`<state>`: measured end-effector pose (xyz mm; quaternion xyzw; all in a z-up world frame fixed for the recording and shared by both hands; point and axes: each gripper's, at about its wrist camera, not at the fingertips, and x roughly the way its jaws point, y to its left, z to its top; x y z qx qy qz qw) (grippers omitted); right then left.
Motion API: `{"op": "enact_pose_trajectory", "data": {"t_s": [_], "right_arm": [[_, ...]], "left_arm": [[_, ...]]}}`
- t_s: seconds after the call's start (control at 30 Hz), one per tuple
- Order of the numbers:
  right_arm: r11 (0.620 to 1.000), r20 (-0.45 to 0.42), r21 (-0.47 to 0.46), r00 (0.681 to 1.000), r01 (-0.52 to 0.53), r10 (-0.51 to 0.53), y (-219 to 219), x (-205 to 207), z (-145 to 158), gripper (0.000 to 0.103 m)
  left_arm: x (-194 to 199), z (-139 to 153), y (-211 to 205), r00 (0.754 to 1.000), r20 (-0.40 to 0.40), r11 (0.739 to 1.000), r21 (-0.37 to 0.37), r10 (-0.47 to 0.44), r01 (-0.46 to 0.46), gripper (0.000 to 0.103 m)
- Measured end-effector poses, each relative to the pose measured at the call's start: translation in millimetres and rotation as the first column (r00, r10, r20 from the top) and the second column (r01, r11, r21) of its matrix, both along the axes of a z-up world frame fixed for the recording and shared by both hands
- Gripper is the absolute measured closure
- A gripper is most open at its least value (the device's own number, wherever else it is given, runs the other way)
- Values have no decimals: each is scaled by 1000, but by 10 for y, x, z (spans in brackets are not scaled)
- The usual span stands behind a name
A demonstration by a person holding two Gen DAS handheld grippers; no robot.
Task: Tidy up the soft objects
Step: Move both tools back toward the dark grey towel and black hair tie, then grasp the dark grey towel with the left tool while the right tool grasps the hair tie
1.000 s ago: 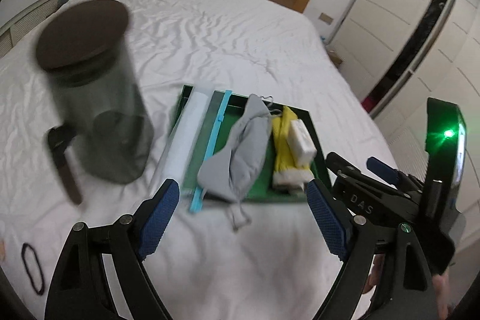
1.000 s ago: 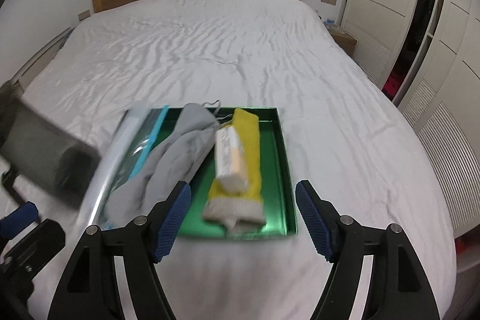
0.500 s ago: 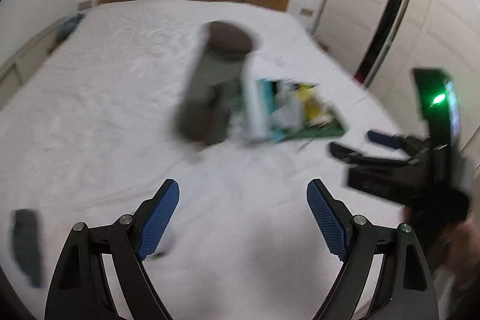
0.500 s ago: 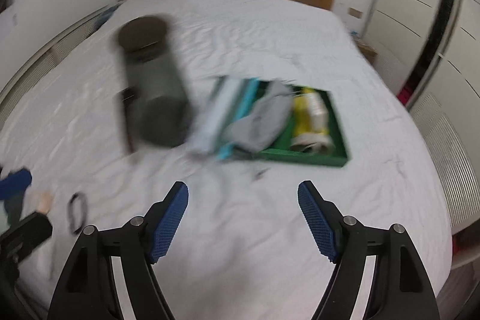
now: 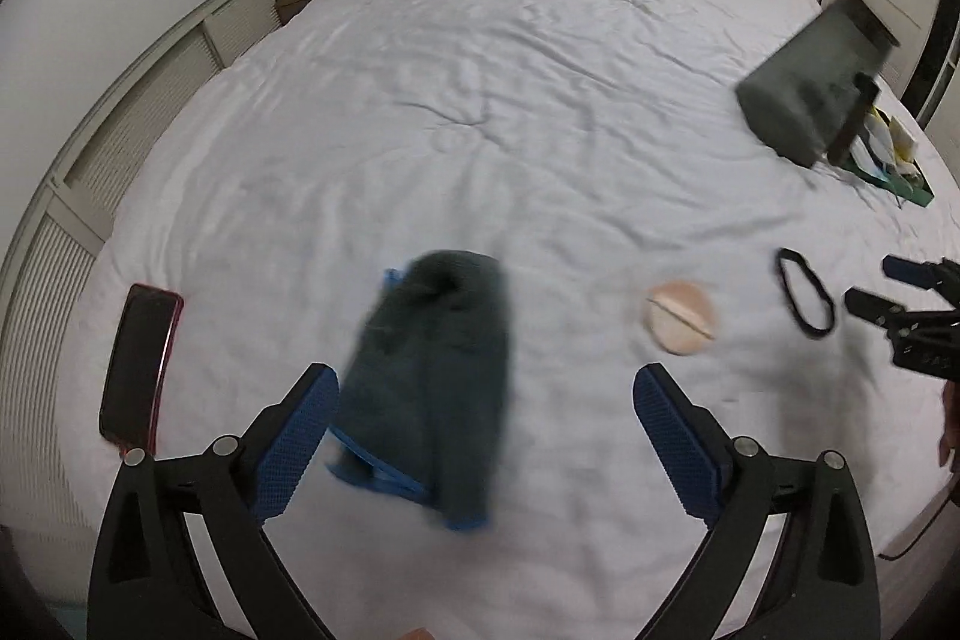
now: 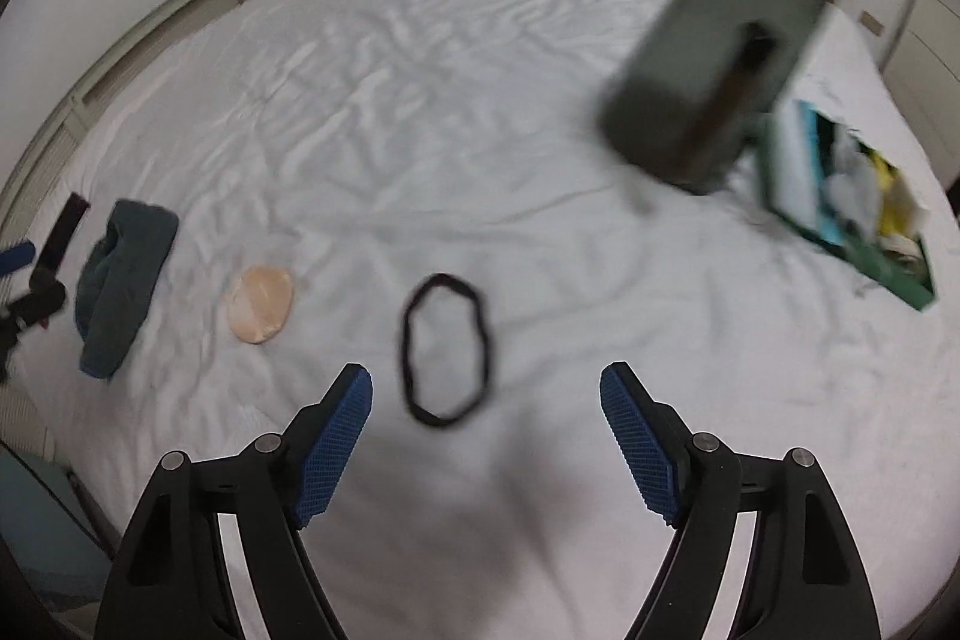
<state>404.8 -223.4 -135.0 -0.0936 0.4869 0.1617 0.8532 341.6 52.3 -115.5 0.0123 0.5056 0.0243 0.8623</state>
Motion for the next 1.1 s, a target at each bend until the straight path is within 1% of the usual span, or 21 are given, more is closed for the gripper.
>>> {"op": "enact_pose_trajectory", "data": {"t_s": [0.1, 0.13, 0.2, 0.27, 0.37, 0.5, 0.6, 0.67, 0.7, 0.73, 0.8, 0.83, 0.9, 0.97, 1.0, 1.03, 1.07, 1.1], "right_arm": [[999, -12, -30, 999, -31, 30, 148, 168, -211, 24], [998, -19, -43, 999, -40, 39, 197, 216, -270, 24], [997, -27, -61, 999, -43, 41, 245, 315, -379, 24], [996, -34, -73, 999, -42, 39, 274, 360, -470, 24], [996, -49, -88, 998, -35, 30, 296, 425, -599, 24], [995, -62, -97, 998, -21, 16, 340, 519, -782, 24], [995, -65, -94, 998, -18, 12, 360, 574, -844, 25], [996, -64, -93, 998, -17, 11, 371, 580, -855, 26], [995, -60, -98, 998, -18, 12, 381, 578, -855, 33], [994, -56, -104, 998, -22, 16, 385, 571, -848, 37], [994, -47, -111, 999, -26, 20, 381, 543, -828, 52], [994, -46, -110, 999, -25, 20, 374, 534, -822, 56], [993, -41, -114, 999, -21, 16, 353, 516, -807, 70], [993, -39, -120, 999, -22, 17, 338, 491, -803, 78], [992, -37, -122, 999, -24, 19, 338, 477, -795, 82], [992, -33, -126, 999, -25, 21, 336, 457, -790, 85], [991, -30, -132, 999, -27, 23, 343, 439, -787, 90], [990, -29, -136, 999, -31, 27, 353, 420, -785, 94]], "left_arm": [[111, -124, 214, 999, -17, 999, -41, -33, 32, 2], [158, -187, 256, 998, -30, 997, -59, -52, 50, 2], [184, -257, 261, 996, -48, 994, -74, -79, 75, 1], [240, -417, 280, 991, -76, 992, -67, -113, 108, 1], [319, -641, 302, 984, -119, 990, -56, -134, 128, 1], [431, -960, 365, 977, -180, 993, -14, -118, 117, 1], [469, -1109, 432, 973, -204, 994, -41, -104, 98, 1], [463, -1148, 427, 974, -201, 994, -40, -104, 98, 1], [454, -1158, 415, 974, -199, 994, -35, -106, 101, 1], [443, -1167, 401, 975, -196, 994, -27, -107, 103, 2], [412, -1168, 380, 976, -189, 995, -18, -104, 103, 3], [399, -1168, 375, 977, -186, 995, -16, -103, 102, 5], [376, -1169, 352, 978, -183, 995, -13, -99, 98, 8], [353, -1159, 331, 979, -182, 995, -6, -98, 98, 11], [344, -1157, 319, 979, -180, 995, -3, -96, 97, 14], [334, -1155, 306, 979, -177, 995, -3, -96, 97, 19], [326, -1133, 250, 980, -176, 995, 0, -96, 97, 22], [316, -1127, 239, 980, -174, 995, 1, -95, 97, 27]]}}
